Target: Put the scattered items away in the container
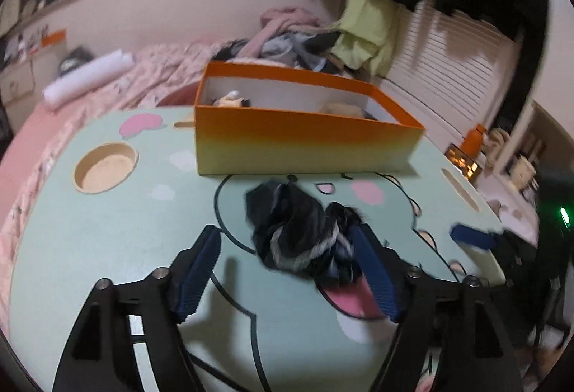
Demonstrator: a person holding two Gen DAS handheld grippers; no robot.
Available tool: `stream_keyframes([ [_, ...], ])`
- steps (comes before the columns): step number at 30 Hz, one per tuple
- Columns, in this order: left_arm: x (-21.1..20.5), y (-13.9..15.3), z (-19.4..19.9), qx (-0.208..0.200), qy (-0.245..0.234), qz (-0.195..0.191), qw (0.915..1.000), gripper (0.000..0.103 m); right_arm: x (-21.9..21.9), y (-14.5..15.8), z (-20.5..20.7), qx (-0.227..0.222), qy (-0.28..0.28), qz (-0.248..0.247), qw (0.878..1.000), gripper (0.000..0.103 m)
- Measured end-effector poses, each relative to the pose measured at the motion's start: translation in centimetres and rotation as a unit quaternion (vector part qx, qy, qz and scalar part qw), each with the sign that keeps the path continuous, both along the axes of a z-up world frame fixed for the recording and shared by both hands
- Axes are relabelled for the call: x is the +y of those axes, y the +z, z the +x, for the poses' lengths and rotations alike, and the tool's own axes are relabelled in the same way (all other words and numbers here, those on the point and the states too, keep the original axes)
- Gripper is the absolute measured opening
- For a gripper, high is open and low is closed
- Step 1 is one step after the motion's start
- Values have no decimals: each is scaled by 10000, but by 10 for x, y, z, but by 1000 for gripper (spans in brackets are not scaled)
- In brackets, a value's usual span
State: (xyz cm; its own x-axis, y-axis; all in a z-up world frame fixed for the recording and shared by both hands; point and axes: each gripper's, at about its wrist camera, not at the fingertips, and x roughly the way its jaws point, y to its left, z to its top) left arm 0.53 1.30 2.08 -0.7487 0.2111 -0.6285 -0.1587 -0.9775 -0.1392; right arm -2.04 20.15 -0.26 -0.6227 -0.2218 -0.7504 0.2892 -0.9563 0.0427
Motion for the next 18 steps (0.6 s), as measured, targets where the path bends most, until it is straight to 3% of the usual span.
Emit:
stream_keyframes([
  [2,3,2,11,120,-52,-181,9998,92,0,0,0,0,-1,-1,10000,103],
  [5,7,1,21,202,-82,-483,9986,94,0,0,0,-1,0,2,10000,103],
  [9,10,-14,16,-168,33,-926,9956,94,1,0,0,0,2,1,10000,103],
  [11,6,-24,10,-449,108,-951,9944,94,1,0,0,-1,3,1,10000,103],
  [18,5,-25,16,-380,98,-980,9944,97,3,2,1,4,21,8,10000,103],
])
